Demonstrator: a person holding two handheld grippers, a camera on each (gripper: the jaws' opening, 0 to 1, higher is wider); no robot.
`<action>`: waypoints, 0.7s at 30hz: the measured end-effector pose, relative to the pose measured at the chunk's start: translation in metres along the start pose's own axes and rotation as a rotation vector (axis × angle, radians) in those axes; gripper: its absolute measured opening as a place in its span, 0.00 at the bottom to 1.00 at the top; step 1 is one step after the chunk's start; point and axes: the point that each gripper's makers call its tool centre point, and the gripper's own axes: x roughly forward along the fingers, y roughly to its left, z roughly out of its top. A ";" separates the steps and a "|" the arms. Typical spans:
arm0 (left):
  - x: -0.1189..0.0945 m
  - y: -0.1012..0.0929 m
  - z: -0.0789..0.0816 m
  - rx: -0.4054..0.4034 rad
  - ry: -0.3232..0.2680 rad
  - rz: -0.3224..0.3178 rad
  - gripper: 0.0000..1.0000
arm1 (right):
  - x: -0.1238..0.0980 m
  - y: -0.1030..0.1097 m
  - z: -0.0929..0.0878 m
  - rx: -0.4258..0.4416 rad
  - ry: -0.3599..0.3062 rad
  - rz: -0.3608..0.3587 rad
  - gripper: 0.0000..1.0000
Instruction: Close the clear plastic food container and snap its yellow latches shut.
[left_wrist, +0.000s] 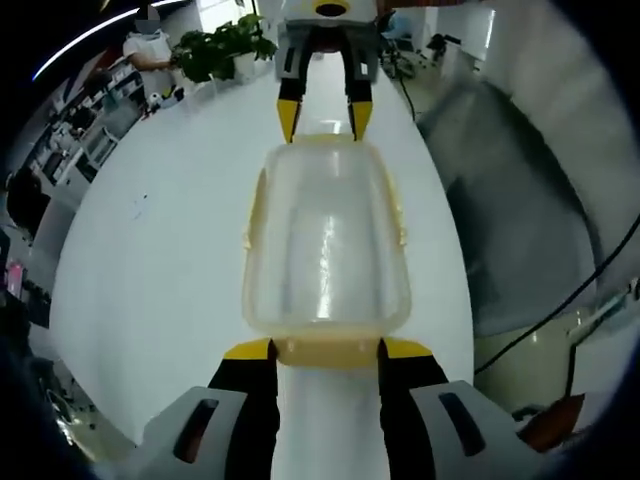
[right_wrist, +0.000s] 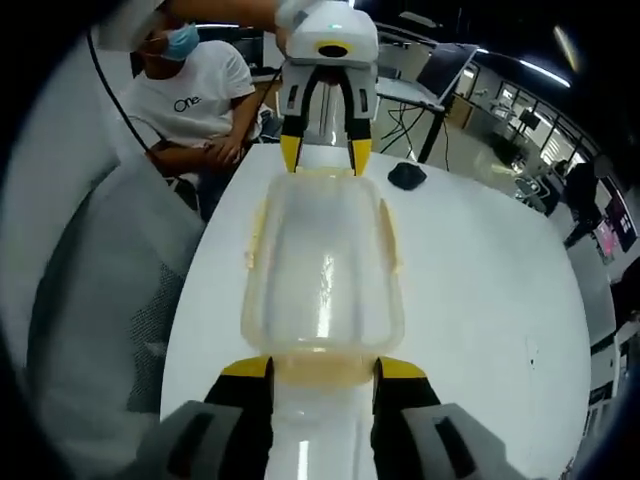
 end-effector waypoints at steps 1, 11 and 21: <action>0.001 0.000 0.007 0.000 -0.011 0.000 0.37 | -0.004 0.002 -0.005 0.006 0.002 0.000 0.36; 0.021 -0.012 0.046 0.003 -0.024 -0.042 0.36 | -0.031 0.015 -0.039 0.033 0.029 0.016 0.36; 0.041 -0.014 0.077 0.022 -0.009 -0.040 0.36 | -0.052 0.021 -0.070 0.054 0.035 0.006 0.36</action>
